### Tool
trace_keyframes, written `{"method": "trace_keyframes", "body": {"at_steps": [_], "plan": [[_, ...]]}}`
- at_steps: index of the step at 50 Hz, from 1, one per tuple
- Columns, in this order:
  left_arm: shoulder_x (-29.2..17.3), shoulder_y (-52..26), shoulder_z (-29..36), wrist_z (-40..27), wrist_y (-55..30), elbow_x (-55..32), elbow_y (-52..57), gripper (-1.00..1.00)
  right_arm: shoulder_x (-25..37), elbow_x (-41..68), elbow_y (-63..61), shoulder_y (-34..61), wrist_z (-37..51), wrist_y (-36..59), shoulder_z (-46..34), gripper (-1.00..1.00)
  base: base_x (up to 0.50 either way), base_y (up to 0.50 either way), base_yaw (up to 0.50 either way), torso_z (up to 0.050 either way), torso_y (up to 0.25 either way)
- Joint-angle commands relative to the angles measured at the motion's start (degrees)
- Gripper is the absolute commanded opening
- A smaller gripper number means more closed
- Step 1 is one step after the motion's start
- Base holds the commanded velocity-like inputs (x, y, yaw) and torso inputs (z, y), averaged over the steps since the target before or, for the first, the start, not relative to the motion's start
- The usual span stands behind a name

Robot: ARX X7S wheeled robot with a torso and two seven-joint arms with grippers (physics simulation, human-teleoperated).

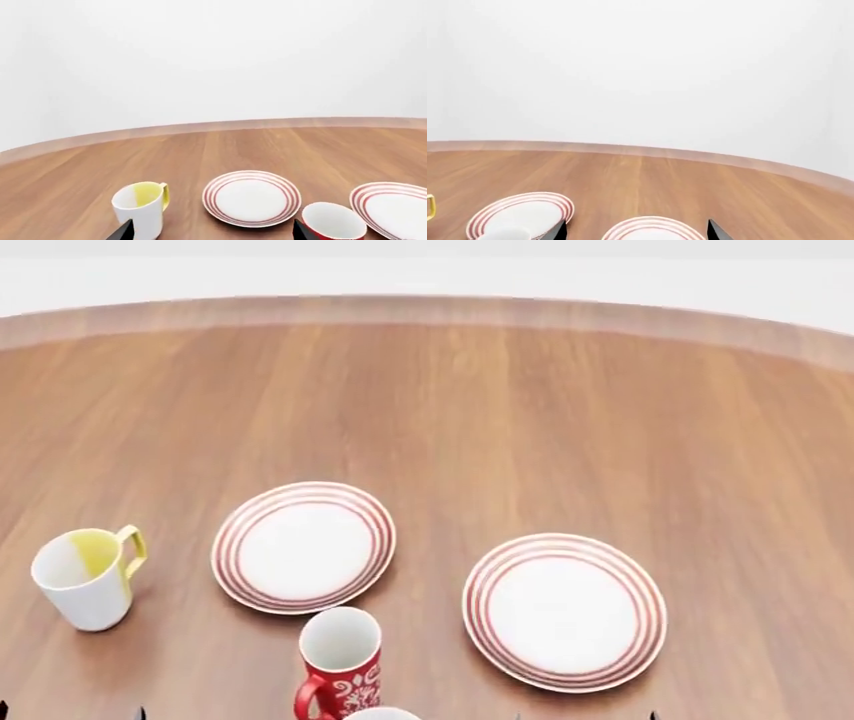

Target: Put the white mug on the left plate.

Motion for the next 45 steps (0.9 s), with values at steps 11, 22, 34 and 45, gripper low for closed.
{"method": "trace_keyframes", "body": {"at_steps": [11, 22, 34, 45], "plan": [[-0.98, -0.07, 1.16, -0.98, -0.64, -0.58, 0.54, 1.0, 0.98, 0.96, 0.29, 0.14, 1.1, -0.26, -0.88, 1.0, 0.37, 0.0, 0.0, 0.0, 0.0], [-1.31, 0.14, 1.73, -1.43, 0.4, -0.68, -0.06, 1.0, 1.47, 1.11, 1.06, 0.1, 1.68, -1.02, -1.14, 1.0, 0.37, 0.0, 0.0, 0.0, 0.001], [-1.74, 0.06, 2.21, -1.84, 0.45, -1.09, -0.25, 1.0, 1.85, 0.81, 1.33, -0.07, 2.39, -1.88, -1.7, 1.0, 0.37, 0.0, 0.0, 0.0, 0.0], [-7.89, 6.27, 2.41, 5.19, 9.37, -4.53, 2.22, 1.0, 2.07, 1.21, 2.84, -0.21, 2.88, -4.19, -1.86, 1.0, 0.1, 0.0, 0.0, 0.0, 0.0]]}}
